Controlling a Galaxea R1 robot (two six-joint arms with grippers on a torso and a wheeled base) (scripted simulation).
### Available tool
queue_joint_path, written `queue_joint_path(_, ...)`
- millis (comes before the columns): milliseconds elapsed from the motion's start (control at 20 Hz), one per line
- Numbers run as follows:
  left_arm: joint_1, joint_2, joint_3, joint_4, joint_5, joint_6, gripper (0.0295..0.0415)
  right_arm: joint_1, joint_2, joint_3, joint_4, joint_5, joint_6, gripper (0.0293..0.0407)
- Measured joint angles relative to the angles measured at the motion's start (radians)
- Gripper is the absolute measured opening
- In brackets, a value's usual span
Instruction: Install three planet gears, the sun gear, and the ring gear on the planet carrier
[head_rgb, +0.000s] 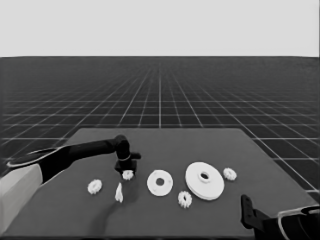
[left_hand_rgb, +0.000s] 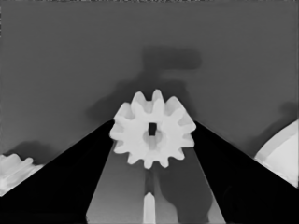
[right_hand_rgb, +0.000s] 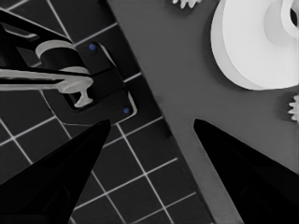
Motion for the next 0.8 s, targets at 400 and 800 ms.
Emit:
queue_joint_path(400, -0.113, -0.047, 0.122, -0.091, 0.079, -0.057, 0.0312, 0.000, 0.000, 0.000, 0.000, 0.000, 0.000, 0.0385)
queue_joint_path(800, -0.185, -0.055, 0.146, -0.151, 0.111, -0.067, 0.0312, 0.000, 0.000, 0.000, 0.000, 0.000, 0.000, 0.0385)
